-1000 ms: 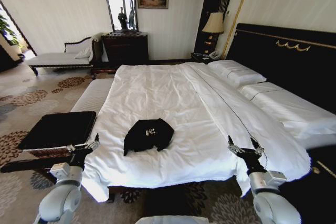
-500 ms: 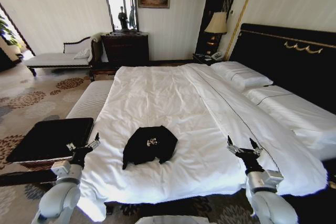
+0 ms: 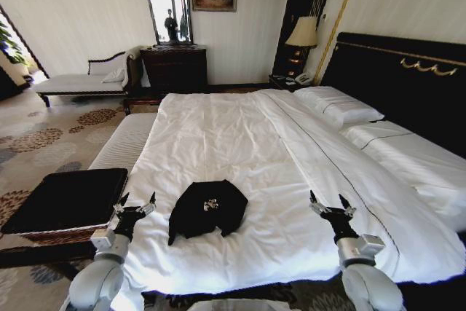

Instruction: Fold the clothes on the bed and place them into the basket.

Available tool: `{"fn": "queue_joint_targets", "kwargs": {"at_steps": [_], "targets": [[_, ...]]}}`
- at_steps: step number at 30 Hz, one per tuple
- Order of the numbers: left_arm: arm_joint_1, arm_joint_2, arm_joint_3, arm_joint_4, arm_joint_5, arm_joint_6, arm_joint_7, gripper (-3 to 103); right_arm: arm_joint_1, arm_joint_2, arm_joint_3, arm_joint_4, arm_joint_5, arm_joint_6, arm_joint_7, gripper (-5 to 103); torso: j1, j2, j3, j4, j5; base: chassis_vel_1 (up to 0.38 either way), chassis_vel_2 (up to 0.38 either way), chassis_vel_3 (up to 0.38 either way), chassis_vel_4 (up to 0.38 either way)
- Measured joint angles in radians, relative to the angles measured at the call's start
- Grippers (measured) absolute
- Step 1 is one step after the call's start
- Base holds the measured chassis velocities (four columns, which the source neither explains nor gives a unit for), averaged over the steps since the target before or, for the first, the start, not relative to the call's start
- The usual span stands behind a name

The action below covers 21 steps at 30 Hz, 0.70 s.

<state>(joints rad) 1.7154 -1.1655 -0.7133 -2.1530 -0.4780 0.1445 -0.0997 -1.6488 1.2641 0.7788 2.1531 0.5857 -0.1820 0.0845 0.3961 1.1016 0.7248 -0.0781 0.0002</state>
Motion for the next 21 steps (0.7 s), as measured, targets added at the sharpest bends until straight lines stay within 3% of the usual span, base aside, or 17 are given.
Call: {"fn": "queue_joint_targets", "kwargs": {"at_steps": [3, 4, 8, 9, 12, 15, 21], "targets": [[0.021, 0.004, 0.000, 0.011, -0.025, 0.005, 0.006, 100, 0.071, -0.073, -0.039, -0.018, 0.186, -0.098, 0.018, 100, 0.000, 0.000, 0.000, 0.0002, -0.0001, 0.000, 0.000, 0.000, 0.000], [0.021, 0.004, 0.000, 0.011, -0.025, 0.005, 0.006, 100, 0.071, -0.073, -0.039, -0.018, 0.186, -0.098, 0.018, 100, 0.000, 0.000, 0.000, 0.0002, -0.0001, 0.000, 0.000, 0.000, 0.000], [0.054, -0.007, -0.004, 0.015, -0.056, 0.012, 0.011, 100, 0.239, -0.218, -0.127, -0.110, 0.547, -0.287, 0.035, 100, 0.000, 0.000, 0.000, 0.0006, -0.0001, 0.000, 0.000, 0.000, 0.000], [0.054, -0.007, -0.004, 0.015, -0.056, 0.012, 0.011, 100, 0.239, -0.218, -0.127, -0.110, 0.547, -0.287, 0.035, 100, 0.000, 0.000, 0.000, 0.0006, -0.0001, 0.000, 0.000, 0.000, 0.000], [0.086, -0.016, -0.005, 0.009, -0.095, 0.015, 0.020, 100, 0.364, -0.270, -0.202, -0.225, 0.708, -0.374, 0.025, 100, 0.000, 0.000, 0.000, 0.0000, 0.0000, 0.000, 0.000, 0.000, 0.000], [0.120, -0.017, -0.006, 0.002, -0.112, 0.015, 0.034, 100, 0.494, -0.282, -0.283, -0.325, 0.786, -0.426, 0.019, 100, 0.000, 0.000, 0.000, 0.0006, 0.0001, 0.000, 0.000, 0.000, 0.000], [0.139, -0.014, -0.002, -0.006, -0.110, 0.012, 0.037, 100, 0.644, -0.259, -0.401, -0.471, 0.810, -0.466, 0.009, 100, 0.000, 0.000, 0.000, 0.0002, -0.0001, 0.000, 0.000, 0.000, 0.000]]}}
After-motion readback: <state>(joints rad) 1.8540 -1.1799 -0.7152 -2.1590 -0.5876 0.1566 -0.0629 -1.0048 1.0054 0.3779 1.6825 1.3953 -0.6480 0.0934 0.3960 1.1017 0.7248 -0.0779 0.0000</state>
